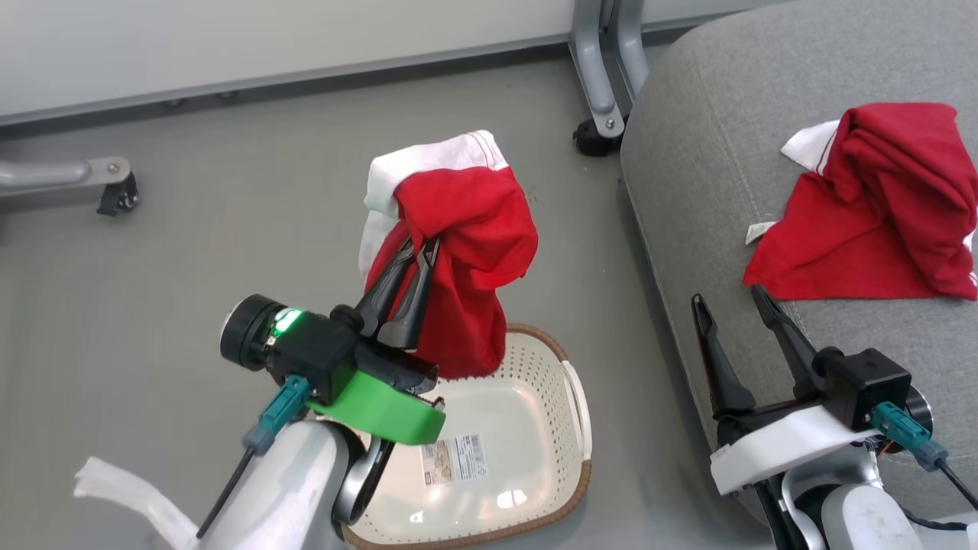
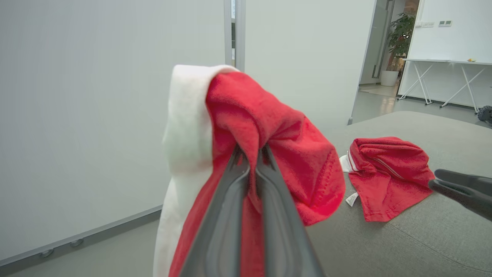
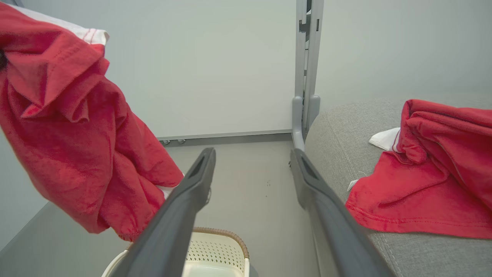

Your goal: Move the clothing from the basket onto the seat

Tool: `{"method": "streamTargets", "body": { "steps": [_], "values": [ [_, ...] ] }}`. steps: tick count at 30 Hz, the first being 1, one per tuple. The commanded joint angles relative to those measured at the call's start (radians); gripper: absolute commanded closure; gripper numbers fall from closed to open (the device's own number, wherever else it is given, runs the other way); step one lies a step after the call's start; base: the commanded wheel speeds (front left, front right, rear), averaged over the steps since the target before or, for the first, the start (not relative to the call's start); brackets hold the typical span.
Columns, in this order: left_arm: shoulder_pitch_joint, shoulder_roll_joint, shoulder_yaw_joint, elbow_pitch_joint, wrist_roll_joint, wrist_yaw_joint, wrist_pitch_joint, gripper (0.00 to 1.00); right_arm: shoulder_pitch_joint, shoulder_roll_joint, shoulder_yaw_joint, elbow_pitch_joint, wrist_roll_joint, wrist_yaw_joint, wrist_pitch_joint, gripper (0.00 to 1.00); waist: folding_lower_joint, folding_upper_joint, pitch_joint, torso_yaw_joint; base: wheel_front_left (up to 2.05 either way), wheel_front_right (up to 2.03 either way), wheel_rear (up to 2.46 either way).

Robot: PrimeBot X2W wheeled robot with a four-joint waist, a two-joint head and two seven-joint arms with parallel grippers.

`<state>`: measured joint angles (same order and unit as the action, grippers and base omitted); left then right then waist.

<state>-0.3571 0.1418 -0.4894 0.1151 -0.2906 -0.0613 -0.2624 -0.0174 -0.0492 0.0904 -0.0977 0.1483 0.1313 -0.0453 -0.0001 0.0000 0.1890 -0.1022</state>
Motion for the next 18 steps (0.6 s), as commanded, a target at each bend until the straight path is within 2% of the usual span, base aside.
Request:
{"method": "streamTargets", "body": {
  "steps": [1, 9, 18],
  "values": [
    [0.026, 0.006, 0.005, -0.024, 0.006, 0.009, -0.003, 1.00, 0.017, -0.003, 0.001, -0.005, -0.006, -0.001, 0.006, 0.00, 0.0001, 0.0000, -0.032, 0.008, 0.00, 0.00, 0.00],
    [0.106, 0.023, 0.020, -0.160, -0.007, 0.029, -0.003, 1.00, 0.064, -0.003, 0.009, -0.020, -0.011, -0.001, 0.033, 0.00, 0.0001, 0.0000, -0.096, 0.011, 0.00, 0.00, 0.00],
    [0.187, 0.038, 0.019, -0.232, -0.031, 0.044, 0.004, 1.00, 0.112, -0.003, 0.032, -0.034, -0.007, -0.001, 0.067, 0.00, 0.0001, 0.0000, -0.162, 0.001, 0.00, 0.00, 0.00]
  ]
}}
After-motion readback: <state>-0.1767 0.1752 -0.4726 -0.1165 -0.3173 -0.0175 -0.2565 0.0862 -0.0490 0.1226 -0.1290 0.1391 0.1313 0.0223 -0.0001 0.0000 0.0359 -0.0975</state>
